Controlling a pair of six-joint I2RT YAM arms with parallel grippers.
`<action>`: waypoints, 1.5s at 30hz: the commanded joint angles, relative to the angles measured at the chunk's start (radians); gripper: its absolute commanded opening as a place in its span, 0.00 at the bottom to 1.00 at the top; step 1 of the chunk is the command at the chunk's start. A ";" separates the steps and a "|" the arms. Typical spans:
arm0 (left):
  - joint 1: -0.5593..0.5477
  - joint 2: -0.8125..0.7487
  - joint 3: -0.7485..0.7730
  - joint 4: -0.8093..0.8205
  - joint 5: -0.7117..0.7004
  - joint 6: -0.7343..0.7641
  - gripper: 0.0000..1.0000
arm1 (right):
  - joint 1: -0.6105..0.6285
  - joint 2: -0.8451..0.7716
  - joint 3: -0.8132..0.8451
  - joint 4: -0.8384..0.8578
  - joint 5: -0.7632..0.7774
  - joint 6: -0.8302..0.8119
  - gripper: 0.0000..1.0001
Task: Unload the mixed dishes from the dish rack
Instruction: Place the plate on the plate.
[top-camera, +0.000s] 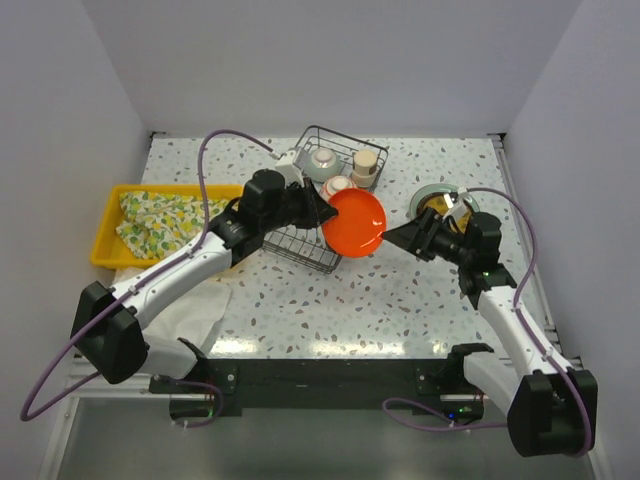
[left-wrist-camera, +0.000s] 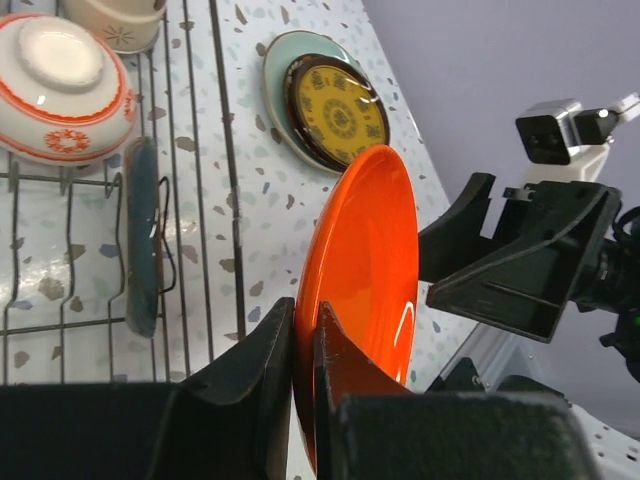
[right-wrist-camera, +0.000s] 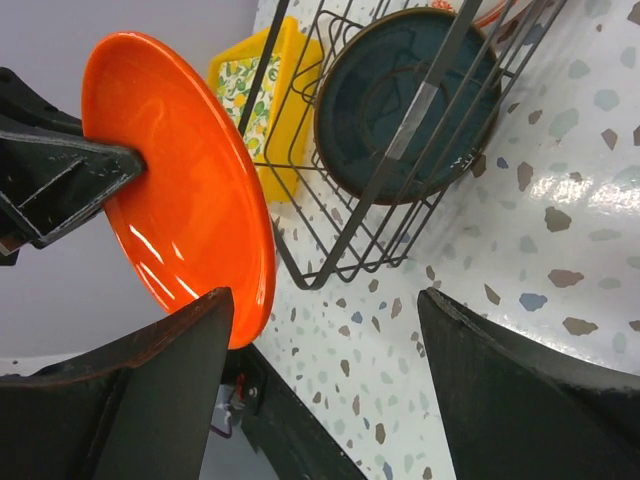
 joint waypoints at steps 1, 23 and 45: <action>-0.021 0.002 -0.005 0.149 0.075 -0.073 0.00 | 0.033 0.011 0.034 0.080 -0.021 0.037 0.72; -0.047 -0.099 -0.112 0.069 -0.239 0.102 0.56 | 0.053 -0.047 0.129 -0.150 0.159 -0.061 0.00; -0.047 -0.613 -0.563 0.165 -0.690 0.513 1.00 | -0.295 0.183 0.266 -0.229 0.411 0.058 0.00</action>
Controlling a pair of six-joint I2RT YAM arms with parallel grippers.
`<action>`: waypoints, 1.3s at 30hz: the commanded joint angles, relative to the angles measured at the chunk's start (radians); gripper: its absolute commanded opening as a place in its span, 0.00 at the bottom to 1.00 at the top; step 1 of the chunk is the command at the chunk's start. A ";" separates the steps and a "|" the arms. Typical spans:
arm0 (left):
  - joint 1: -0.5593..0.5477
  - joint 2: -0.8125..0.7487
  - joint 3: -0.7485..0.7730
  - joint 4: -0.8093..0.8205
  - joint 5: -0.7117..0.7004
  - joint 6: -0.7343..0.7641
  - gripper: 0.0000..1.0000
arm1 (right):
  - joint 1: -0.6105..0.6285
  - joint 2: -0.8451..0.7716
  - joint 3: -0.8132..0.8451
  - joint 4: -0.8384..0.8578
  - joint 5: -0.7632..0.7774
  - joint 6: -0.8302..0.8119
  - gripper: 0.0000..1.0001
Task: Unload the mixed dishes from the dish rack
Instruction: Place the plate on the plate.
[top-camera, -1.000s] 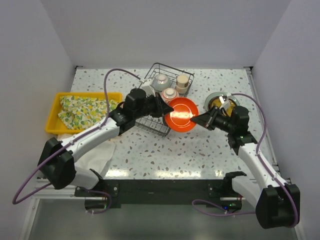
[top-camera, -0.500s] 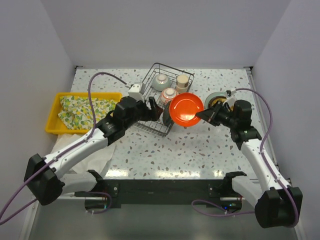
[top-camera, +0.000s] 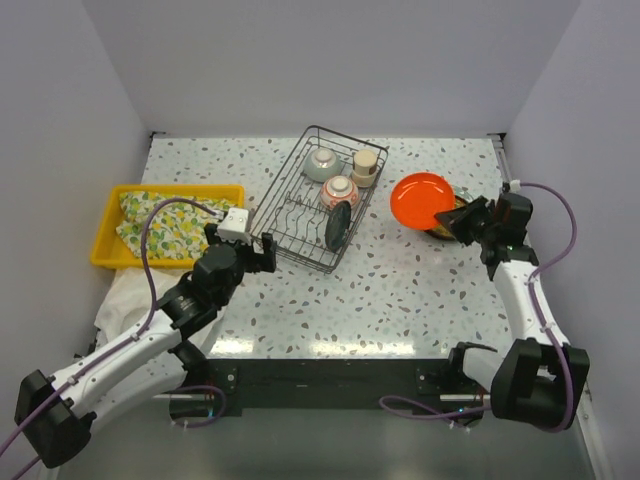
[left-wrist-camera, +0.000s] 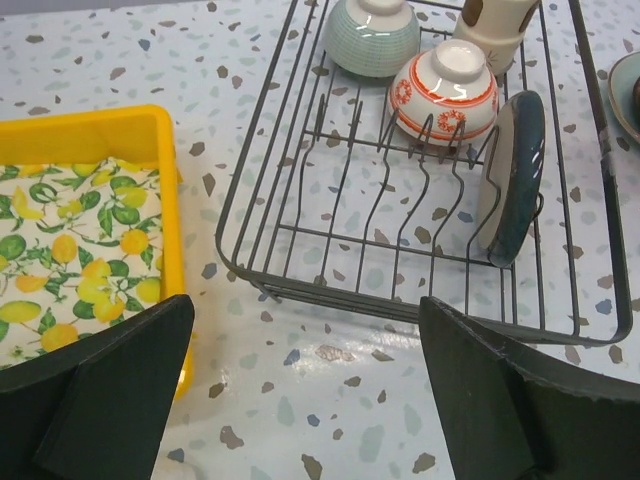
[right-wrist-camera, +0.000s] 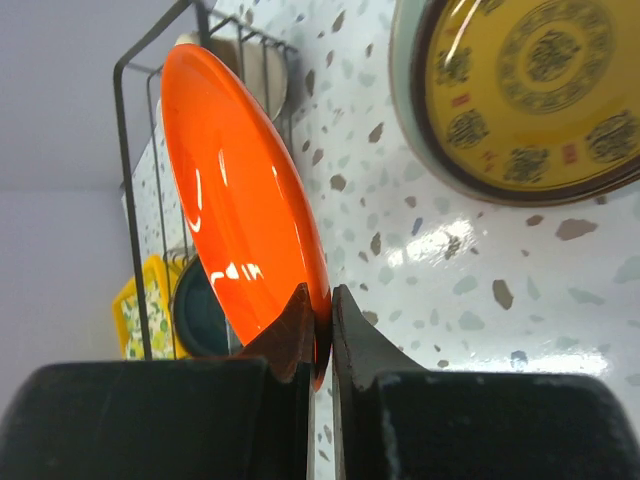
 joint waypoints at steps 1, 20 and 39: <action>-0.001 -0.011 0.004 0.136 -0.064 0.089 1.00 | -0.070 0.052 0.081 0.017 0.092 0.030 0.00; 0.021 0.001 0.026 0.164 0.007 0.093 0.98 | -0.186 0.437 0.253 -0.096 0.040 -0.047 0.06; 0.032 -0.002 0.027 0.168 0.033 0.090 0.98 | -0.186 0.522 0.400 -0.329 0.052 -0.256 0.47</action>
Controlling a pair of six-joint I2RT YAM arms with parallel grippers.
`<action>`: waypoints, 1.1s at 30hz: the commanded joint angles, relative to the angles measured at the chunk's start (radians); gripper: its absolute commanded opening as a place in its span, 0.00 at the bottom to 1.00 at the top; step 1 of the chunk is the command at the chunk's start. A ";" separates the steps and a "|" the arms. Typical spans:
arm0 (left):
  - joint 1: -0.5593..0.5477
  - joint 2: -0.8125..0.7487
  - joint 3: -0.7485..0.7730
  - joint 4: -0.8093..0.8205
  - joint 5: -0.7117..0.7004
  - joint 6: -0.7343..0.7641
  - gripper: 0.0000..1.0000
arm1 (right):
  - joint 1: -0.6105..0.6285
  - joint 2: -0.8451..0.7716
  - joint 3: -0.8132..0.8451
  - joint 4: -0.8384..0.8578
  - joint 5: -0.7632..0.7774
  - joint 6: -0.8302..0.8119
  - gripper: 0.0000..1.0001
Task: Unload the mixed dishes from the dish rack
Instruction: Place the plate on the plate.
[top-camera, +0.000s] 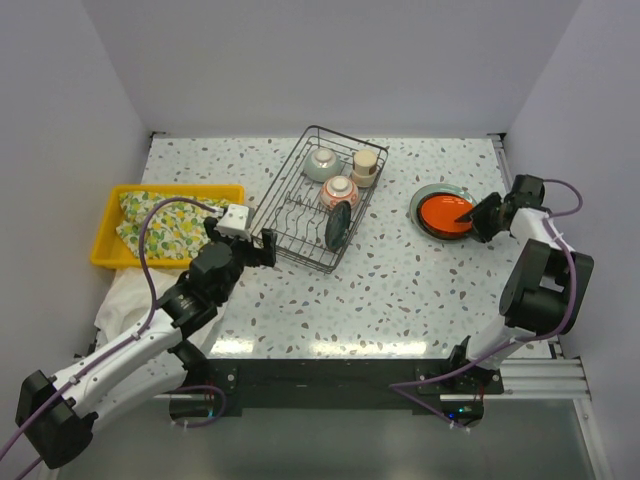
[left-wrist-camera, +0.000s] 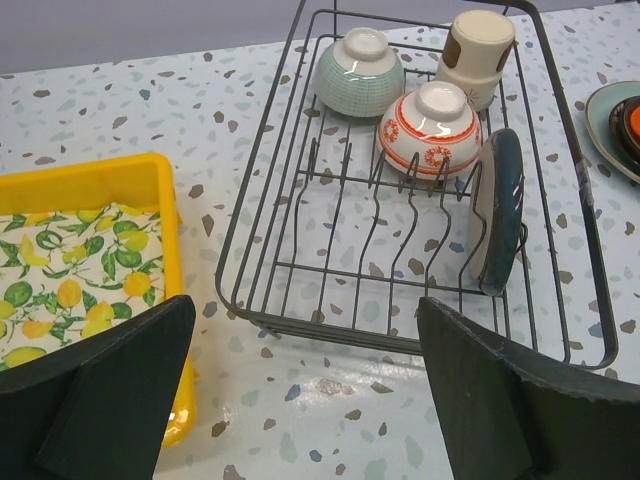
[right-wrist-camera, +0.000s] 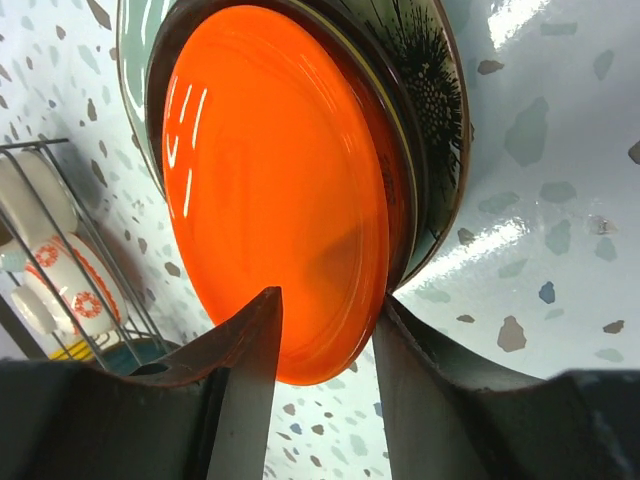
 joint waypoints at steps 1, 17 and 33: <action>0.009 -0.007 0.029 0.071 0.015 0.005 0.98 | -0.002 -0.015 0.077 -0.092 -0.003 -0.106 0.51; 0.010 0.001 0.032 0.068 0.042 -0.005 0.98 | 0.009 0.017 0.144 -0.243 0.023 -0.273 0.72; -0.016 0.264 0.277 -0.103 0.105 -0.038 0.97 | 0.287 -0.311 -0.088 -0.151 0.127 -0.246 0.97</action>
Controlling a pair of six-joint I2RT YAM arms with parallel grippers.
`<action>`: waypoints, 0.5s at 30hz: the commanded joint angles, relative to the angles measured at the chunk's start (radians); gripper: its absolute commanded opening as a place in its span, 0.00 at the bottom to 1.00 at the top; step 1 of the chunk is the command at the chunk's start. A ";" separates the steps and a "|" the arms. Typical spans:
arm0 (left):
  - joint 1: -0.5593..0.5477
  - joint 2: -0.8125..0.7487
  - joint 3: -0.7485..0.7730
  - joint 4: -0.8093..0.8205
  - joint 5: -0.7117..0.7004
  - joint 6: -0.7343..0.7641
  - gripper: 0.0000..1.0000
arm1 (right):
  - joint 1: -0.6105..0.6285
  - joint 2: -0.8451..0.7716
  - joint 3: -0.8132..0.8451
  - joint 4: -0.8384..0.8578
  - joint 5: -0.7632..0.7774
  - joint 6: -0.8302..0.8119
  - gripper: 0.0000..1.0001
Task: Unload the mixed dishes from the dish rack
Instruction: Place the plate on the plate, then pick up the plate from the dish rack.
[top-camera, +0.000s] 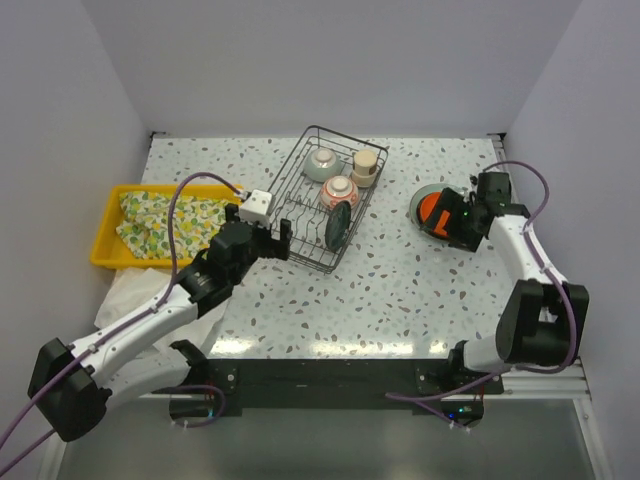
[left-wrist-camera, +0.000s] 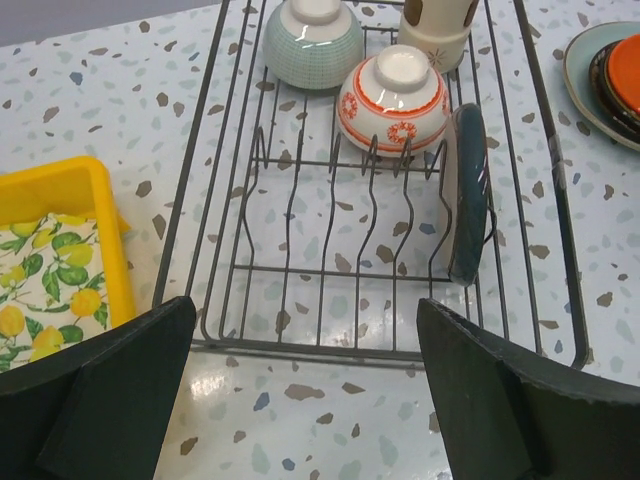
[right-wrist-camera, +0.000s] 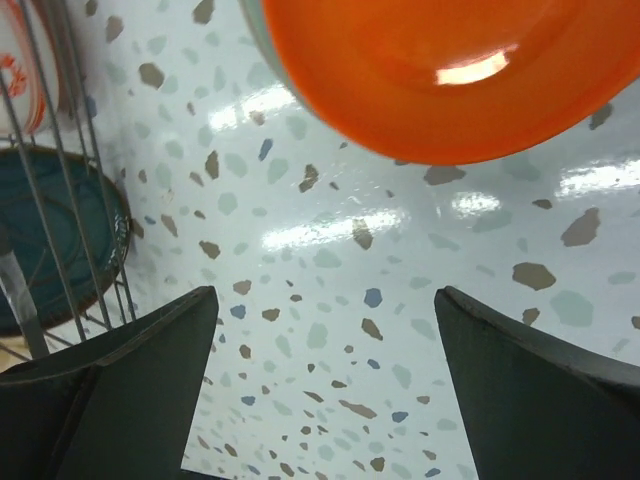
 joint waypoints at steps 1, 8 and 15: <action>-0.023 0.102 0.159 -0.059 0.004 -0.034 0.97 | 0.076 -0.162 -0.080 0.067 0.074 0.022 0.98; -0.075 0.340 0.388 -0.173 0.019 -0.086 0.94 | 0.181 -0.384 -0.257 0.164 0.094 0.109 0.98; -0.136 0.586 0.613 -0.278 -0.062 -0.114 0.88 | 0.193 -0.511 -0.349 0.182 0.088 0.135 0.98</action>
